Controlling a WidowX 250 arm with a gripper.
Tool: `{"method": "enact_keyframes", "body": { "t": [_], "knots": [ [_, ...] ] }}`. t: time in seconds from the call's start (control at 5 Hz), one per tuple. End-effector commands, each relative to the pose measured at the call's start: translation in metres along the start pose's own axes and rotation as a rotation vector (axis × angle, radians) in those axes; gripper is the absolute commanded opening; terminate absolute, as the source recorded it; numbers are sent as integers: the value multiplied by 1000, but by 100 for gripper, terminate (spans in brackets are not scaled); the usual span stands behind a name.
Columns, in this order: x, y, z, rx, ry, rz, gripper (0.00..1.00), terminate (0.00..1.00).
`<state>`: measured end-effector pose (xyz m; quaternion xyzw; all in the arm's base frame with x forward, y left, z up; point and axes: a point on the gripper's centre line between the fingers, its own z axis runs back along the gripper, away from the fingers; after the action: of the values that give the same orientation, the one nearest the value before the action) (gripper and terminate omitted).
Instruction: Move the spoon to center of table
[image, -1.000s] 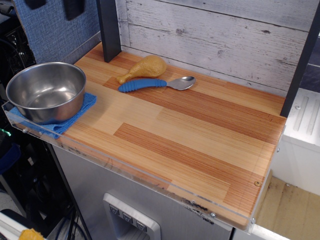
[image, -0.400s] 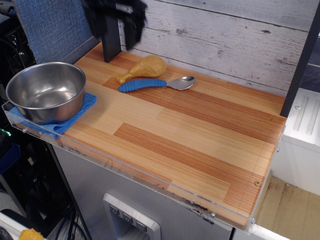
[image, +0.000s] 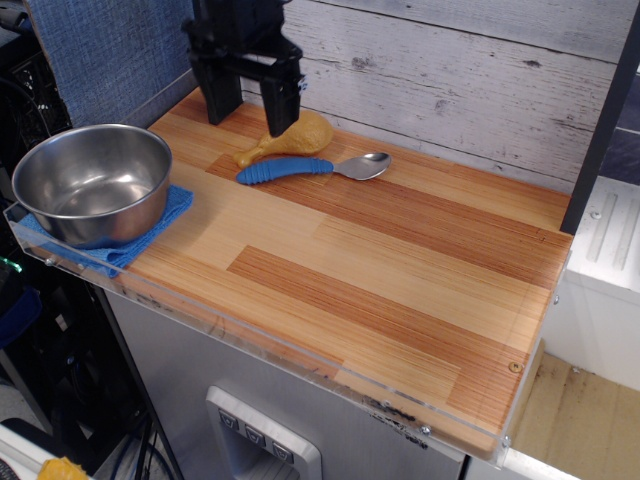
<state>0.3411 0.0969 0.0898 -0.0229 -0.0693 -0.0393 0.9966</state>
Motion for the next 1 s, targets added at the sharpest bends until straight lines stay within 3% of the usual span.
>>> {"method": "enact_keyframes", "body": {
  "t": [0.0, 0.8],
  "knots": [
    [13, 4, 3, -12, -26, 3, 100, 0],
    [28, -14, -48, 21, 43, -64, 100, 0]
  ]
}}
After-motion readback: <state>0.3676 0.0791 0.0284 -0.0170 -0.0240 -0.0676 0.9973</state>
